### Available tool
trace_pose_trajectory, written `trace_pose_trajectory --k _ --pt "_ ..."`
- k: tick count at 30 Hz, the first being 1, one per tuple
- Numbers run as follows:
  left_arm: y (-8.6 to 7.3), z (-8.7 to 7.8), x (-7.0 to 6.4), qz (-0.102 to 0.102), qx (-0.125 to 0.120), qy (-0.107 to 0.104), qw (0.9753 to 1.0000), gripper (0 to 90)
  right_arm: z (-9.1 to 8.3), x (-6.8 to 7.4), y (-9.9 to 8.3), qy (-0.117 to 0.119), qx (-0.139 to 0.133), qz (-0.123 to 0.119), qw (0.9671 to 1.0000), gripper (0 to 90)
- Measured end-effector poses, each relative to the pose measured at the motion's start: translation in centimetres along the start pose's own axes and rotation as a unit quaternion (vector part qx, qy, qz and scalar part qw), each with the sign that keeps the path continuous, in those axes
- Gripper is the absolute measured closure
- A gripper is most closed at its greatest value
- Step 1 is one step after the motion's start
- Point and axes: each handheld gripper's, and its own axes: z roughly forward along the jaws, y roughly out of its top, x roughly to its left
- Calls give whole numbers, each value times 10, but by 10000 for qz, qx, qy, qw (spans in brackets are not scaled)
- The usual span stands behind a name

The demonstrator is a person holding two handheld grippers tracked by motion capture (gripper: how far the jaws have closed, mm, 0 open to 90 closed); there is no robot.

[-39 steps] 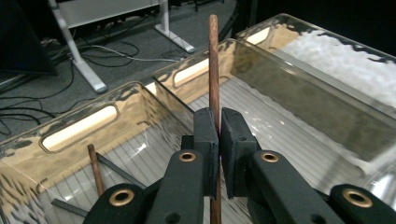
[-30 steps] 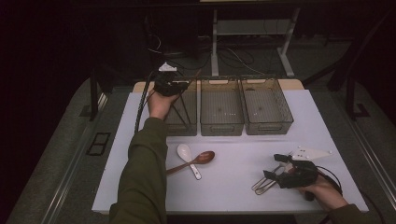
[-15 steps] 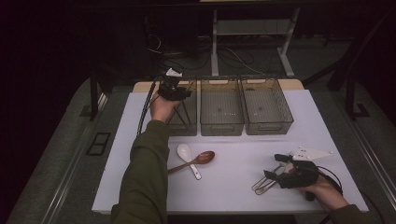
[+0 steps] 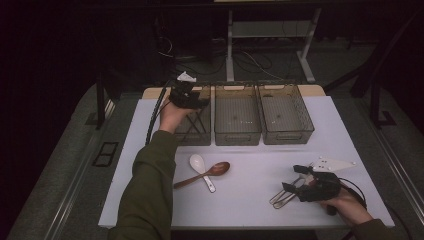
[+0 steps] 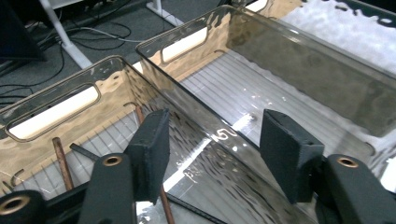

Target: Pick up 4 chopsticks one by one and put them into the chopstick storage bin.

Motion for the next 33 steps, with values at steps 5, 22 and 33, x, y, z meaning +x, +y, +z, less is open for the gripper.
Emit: trace_pose_trajectory --k 5,22,33 --pt "-3 -9 -5 46 -40 -42 10000 377 0 0 0 4 -19 21 10000 173" --pt "-25 -40 -38 101 -163 -292 9994 303 2 -2 2 59 -48 54 10000 173" --pt "-48 -58 -62 78 -299 -384 9988 219 3 1 3 33 -22 -8 10000 174"
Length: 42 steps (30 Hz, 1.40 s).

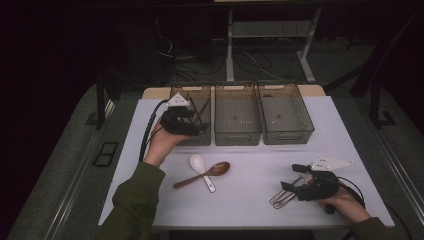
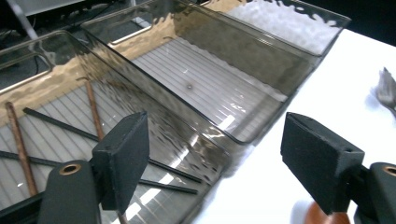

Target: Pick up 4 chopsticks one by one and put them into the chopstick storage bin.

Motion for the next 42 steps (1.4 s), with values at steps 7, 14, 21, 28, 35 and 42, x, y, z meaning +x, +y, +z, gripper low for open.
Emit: trace_pose_trajectory --k 7,14,21,28,35,42 --pt "-14 -4 -19 93 -104 -77 9999 184 -1 0 0 -18 -14 20 10000 173" --pt "-26 -9 -35 122 -220 -230 9994 177 2 1 1 -10 15 -3 10000 174" --pt "-41 -17 -48 208 -276 -306 9989 176 3 1 1 18 34 -62 10000 174" --pt "-57 -24 -59 195 -240 -357 9989 170 4 2 2 31 10 -43 10000 173" --pt "-71 -24 -67 196 -140 -402 9989 165 4 2 2 14 22 -60 10000 173" --pt "-84 -21 -74 211 -24 -396 9990 165 4 2 2 19 29 -67 10000 173"
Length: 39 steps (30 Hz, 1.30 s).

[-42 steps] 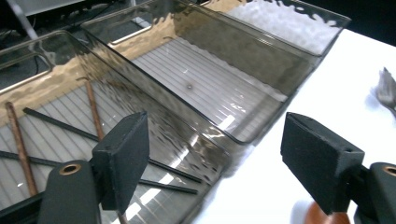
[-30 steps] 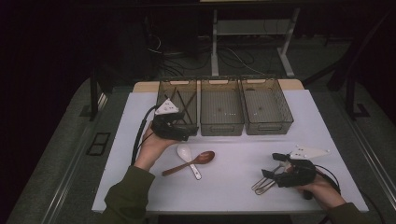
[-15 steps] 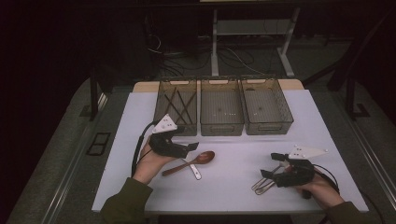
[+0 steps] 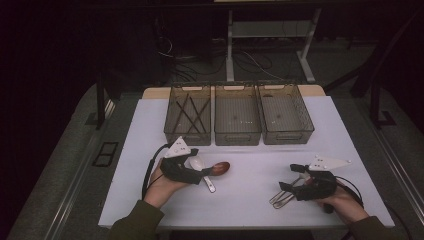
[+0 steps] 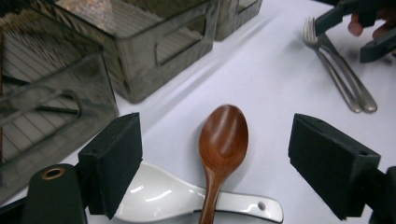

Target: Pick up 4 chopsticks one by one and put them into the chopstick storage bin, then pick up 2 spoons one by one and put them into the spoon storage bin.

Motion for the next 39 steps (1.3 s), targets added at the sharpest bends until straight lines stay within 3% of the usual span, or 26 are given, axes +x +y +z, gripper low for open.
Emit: trace_pose_trajectory --k 7,12,21,28,32,39 --pt "-6 6 -1 -11 67 -65 10000 211 1 0 0 6 13 -16 10000 173" --pt "-7 8 0 -40 28 -83 10000 306 1 -1 0 -2 8 -25 10000 174" --pt "-4 24 7 -90 178 -12 9998 656 2 2 1 12 28 -59 10000 174" --pt "3 45 11 -117 522 67 9985 827 3 2 0 -1 60 -68 10000 174" --pt "7 56 12 -96 735 55 9972 884 3 2 0 -10 63 -54 10000 173" --pt "10 73 12 -8 982 178 9950 884 2 2 0 -6 60 -72 10000 173"
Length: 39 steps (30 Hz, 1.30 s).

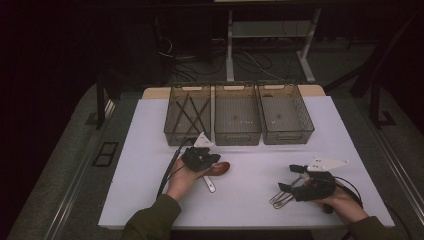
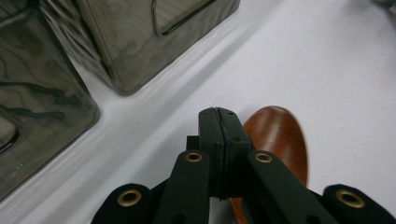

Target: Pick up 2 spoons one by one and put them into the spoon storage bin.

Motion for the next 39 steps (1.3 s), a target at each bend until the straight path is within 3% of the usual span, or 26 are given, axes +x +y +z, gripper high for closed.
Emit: trace_pose_trajectory --k 4,11,15,21,28,32,39 --pt "1 3 -2 63 121 -12 9999 884 0 0 0 10 3 5 10000 173" --pt "3 2 -7 107 146 -251 9995 884 0 0 0 9 3 7 10000 174" --pt "3 3 -9 131 168 -261 9994 879 -1 0 0 4 1 9 10000 173" --pt "3 -4 -7 111 10 -249 9996 717 -1 0 0 3 2 10 10000 173" --pt "-3 -18 -5 21 -125 -522 9986 496 -1 0 0 0 1 8 10000 173" --pt "-6 -23 -7 99 -71 -692 9975 436 -1 0 0 -2 -1 11 10000 173" --pt "-7 -17 -11 297 98 -724 9969 396 -1 0 0 -2 3 11 10000 174"
